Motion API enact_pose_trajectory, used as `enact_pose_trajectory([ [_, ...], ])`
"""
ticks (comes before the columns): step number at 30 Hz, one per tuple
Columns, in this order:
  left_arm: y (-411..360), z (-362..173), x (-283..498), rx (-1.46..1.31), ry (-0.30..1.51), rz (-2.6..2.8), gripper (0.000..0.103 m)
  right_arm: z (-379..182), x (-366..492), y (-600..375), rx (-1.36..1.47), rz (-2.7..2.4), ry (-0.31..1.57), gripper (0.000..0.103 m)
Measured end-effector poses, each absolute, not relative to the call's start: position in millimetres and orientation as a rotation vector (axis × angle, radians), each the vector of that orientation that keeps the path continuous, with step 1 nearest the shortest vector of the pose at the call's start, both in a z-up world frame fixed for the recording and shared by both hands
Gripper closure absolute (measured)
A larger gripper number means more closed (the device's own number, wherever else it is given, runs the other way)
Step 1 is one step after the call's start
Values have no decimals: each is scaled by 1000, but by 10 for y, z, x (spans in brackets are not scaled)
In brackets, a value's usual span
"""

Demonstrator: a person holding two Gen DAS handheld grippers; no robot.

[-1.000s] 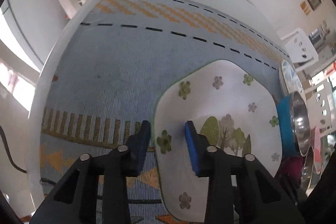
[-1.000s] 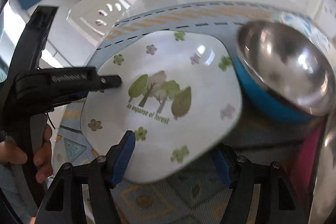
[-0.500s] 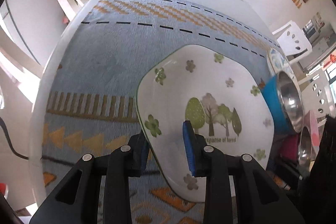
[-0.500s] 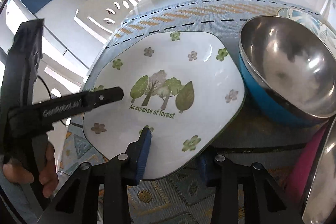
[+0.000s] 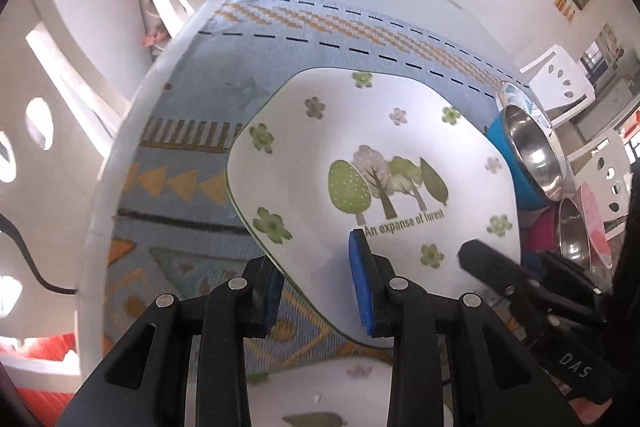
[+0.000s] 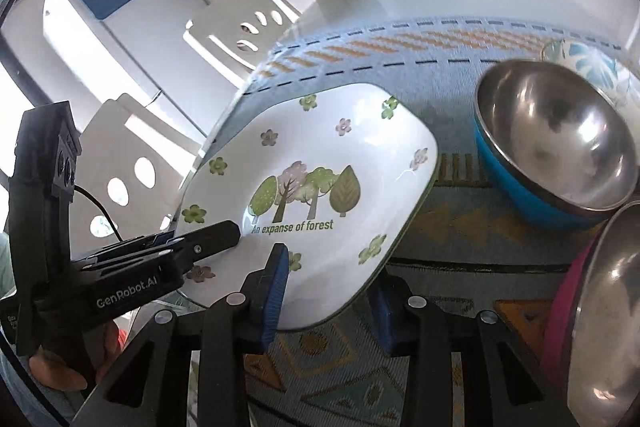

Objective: Organize plates and bowls
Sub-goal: 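Lift the plate with both grippers and carry it over the other tree-print plate, then lower the held plate onto the other tree-print square plate with both grippers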

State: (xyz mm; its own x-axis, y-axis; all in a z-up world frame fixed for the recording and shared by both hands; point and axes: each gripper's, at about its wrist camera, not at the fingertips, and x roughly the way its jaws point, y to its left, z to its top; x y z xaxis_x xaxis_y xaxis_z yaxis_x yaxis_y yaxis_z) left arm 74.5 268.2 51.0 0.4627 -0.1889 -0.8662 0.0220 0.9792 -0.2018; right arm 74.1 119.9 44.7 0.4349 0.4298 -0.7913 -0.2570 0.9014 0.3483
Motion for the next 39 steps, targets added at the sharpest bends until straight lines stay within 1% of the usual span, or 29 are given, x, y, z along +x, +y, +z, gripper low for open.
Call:
enact_pose_trajectory([
  [4,2775,555,592,-226,1078,-99,74,640,575,1239,121,455,971,66],
  [7,2810,461,542,-236,1083,-74,74,720,468,1325,76,478,944,66],
  [10,2799,318,579,-234,1111,-53,74,567,492,1356,93,461,996,67],
  [13,2773,293,601,-213,1123,-46,74,430,516,1372,77,458,1026,68],
  [14,2774,285,604,-215,1126,-51,72,402,513,1362,83,457,1028,68],
  [17,2806,285,652,-226,1127,-59,71,287,542,1278,160,486,1077,64],
  [18,2839,295,666,-239,1117,-54,71,283,538,1257,166,480,1082,62],
  [19,2870,304,685,-251,1110,-42,70,287,542,1233,158,461,1082,48],
  [20,2899,302,723,-260,1108,-29,63,294,548,1219,148,443,1078,31],
  [21,2920,285,754,-267,1111,-22,60,300,569,1202,134,419,1071,25],
  [22,2945,256,827,-283,1125,-18,54,303,602,1188,128,405,1067,22],
  [23,2959,228,878,-295,1139,-20,50,305,643,1181,133,403,1068,22],
  [29,2859,164,1066,-248,1170,-45,50,193,1017,1249,171,413,1108,22],
  [32,2828,166,1048,-219,1160,-59,50,130,1124,1294,243,485,1108,22],
  [34,2826,166,1029,-213,1158,-75,50,124,1143,1352,249,503,1081,24],
  [36,2824,178,1003,-209,1154,-83,50,124,1142,1364,247,486,1071,32],
  [38,2781,215,957,-192,1140,-99,50,126,1150,1318,245,471,1071,54],
  [39,2742,247,934,-171,1128,-113,50,117,1162,1273,251,469,1078,59],
])
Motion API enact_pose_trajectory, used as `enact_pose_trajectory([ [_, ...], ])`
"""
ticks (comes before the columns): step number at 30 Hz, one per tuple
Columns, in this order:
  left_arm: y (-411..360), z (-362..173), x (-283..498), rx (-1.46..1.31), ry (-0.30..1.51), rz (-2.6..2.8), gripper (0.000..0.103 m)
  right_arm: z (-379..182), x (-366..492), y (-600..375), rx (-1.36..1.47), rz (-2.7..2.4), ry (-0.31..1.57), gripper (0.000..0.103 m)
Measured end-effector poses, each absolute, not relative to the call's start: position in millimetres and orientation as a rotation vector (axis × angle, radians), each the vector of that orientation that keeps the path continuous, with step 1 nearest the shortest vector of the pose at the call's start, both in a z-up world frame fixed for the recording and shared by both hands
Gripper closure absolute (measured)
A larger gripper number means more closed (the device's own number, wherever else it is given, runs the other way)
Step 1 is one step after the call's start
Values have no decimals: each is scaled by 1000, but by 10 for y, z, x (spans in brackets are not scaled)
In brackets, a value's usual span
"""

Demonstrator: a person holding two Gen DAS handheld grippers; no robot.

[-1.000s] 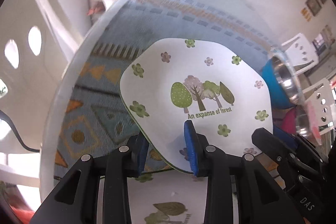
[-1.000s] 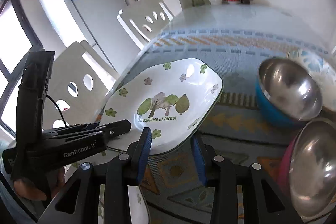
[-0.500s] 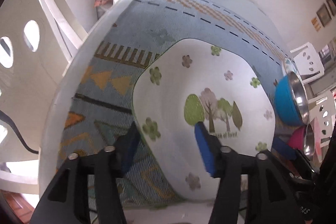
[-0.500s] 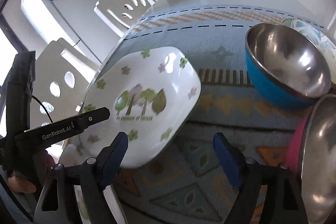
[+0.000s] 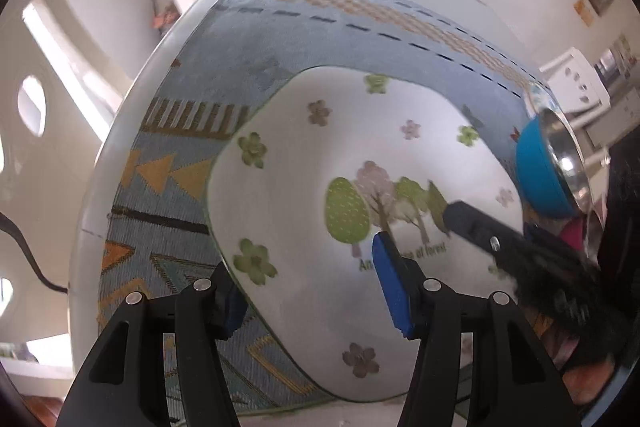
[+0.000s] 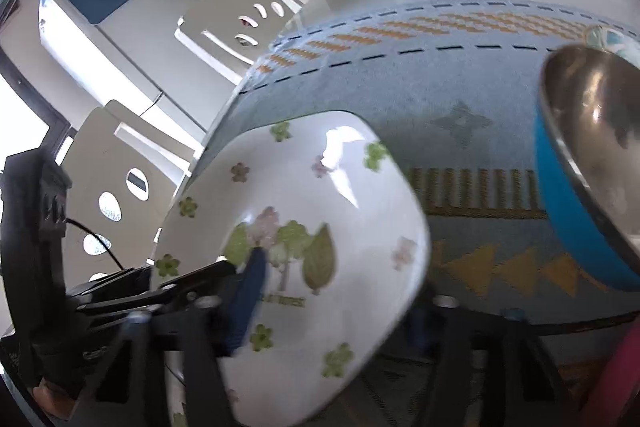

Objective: Organize plates and bowls
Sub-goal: 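Lower the held plate onto the other tree-print square plate with both grippers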

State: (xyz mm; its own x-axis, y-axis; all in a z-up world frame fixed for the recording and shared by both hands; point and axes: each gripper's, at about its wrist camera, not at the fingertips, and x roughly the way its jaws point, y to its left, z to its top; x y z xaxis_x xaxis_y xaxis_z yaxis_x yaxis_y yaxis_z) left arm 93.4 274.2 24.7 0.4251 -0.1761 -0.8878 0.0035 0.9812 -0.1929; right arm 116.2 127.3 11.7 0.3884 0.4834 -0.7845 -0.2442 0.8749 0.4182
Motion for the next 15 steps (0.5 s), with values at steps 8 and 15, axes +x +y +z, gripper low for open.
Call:
enact_pose_trajectory([
  [8,2586,536,813,-79,1052,-119,49,206,1100,1100,271,479,1068,73],
  [15,2637,821,577,-91,995,-117,49,474,909,1140,238,524,1007,73],
])
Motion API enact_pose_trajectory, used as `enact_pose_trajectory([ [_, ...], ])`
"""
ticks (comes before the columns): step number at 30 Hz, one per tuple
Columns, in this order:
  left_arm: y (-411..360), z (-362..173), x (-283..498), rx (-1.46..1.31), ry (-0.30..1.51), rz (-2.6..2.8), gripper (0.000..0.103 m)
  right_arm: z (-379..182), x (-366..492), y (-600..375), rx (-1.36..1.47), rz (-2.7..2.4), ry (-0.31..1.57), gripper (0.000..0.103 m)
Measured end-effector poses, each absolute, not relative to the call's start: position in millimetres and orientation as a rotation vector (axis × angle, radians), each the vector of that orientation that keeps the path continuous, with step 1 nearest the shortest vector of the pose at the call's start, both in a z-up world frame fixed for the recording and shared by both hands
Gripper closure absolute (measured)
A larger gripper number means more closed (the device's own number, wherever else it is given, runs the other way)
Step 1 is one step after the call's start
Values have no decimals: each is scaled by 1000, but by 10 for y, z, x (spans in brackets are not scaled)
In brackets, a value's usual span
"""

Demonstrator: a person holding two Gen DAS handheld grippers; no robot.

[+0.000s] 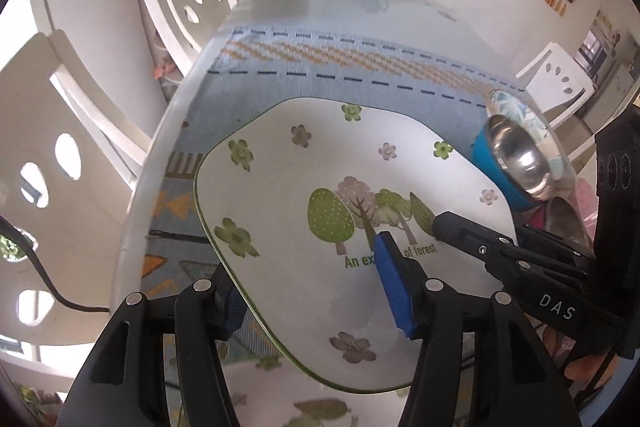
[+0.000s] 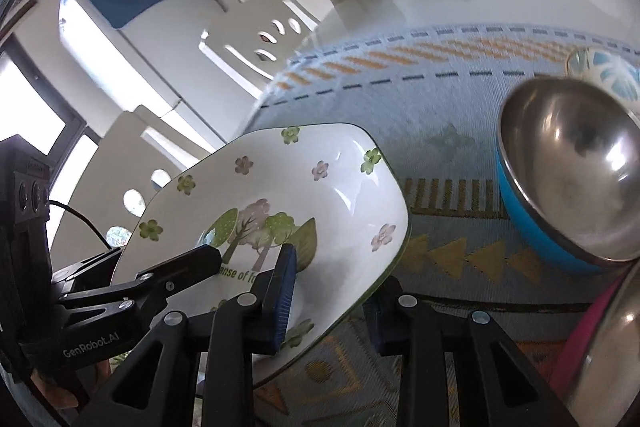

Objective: Organize plates and bowls
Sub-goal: 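Lower the held plate onto the other tree-print square plate with both grippers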

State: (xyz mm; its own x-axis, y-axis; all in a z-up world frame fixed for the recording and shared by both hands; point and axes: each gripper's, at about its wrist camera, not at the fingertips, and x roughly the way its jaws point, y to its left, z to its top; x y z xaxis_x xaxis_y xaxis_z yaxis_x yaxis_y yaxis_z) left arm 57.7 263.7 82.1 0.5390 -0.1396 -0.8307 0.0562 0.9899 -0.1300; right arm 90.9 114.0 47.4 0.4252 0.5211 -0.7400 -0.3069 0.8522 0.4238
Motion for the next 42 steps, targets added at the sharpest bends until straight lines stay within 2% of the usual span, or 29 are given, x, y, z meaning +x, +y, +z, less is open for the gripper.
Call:
enact_pose_trajectory([
  [6,2679,975,263,-104,964,-104,48,732,632,1193,190,552,956,73],
  [15,2755,1049,-289,-127,1012,-77,48,846,137,1274,176,602,981,73],
  [24,2857,941,-746,-154,1064,-78,48,767,-262,1409,122,646,1026,73],
  [42,3012,586,-1091,-202,1139,-59,48,500,-685,1692,68,656,1135,73],
])
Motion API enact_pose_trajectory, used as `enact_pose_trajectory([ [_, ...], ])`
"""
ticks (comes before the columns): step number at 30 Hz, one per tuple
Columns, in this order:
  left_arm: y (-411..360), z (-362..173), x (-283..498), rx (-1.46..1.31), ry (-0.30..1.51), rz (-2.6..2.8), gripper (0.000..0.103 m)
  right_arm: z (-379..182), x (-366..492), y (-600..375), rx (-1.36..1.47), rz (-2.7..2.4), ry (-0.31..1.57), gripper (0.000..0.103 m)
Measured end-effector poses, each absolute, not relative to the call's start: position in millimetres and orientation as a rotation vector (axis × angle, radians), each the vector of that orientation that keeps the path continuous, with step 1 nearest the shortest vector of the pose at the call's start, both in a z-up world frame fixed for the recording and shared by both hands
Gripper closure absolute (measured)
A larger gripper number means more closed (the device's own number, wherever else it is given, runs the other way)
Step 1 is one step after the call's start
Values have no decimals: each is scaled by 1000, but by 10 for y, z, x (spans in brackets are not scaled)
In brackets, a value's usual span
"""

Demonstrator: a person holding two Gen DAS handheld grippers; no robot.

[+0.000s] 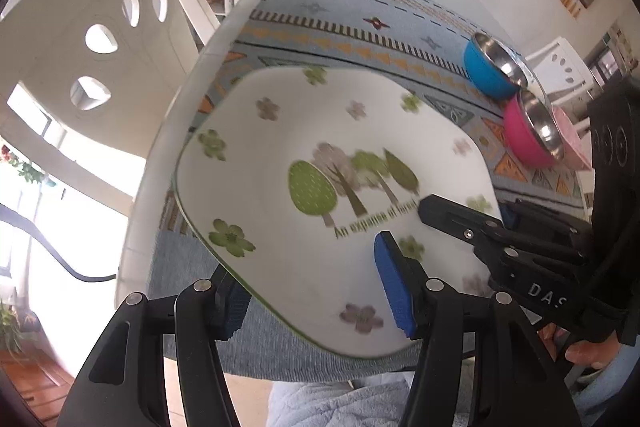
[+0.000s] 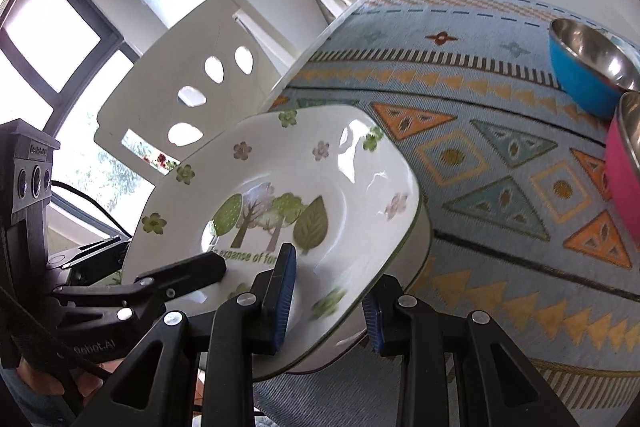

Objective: Organize plates and bowls
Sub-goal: 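Lower the held plate onto the other tree-print square plate with both grippers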

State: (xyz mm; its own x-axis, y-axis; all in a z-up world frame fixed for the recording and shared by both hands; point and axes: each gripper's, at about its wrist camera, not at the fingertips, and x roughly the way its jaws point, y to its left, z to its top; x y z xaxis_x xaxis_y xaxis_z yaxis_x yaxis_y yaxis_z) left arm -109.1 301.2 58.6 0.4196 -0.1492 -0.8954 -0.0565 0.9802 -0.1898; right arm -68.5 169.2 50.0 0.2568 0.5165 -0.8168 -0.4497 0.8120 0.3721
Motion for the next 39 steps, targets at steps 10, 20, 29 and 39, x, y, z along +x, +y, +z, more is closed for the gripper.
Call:
enact_pose_trajectory([
  [10,3034,492,-1134,-229,1165,-73,50,450,-787,1736,44,665,1153,73],
  [20,3018,486,-1164,-228,1167,-99,50,418,-818,1690,64,649,1174,73],
  [29,3021,521,-1186,-212,1184,-103,49,479,-878,1715,32,619,1182,72],
  [39,3050,551,-1248,-216,1192,-108,46,504,-930,1702,35,610,1183,72],
])
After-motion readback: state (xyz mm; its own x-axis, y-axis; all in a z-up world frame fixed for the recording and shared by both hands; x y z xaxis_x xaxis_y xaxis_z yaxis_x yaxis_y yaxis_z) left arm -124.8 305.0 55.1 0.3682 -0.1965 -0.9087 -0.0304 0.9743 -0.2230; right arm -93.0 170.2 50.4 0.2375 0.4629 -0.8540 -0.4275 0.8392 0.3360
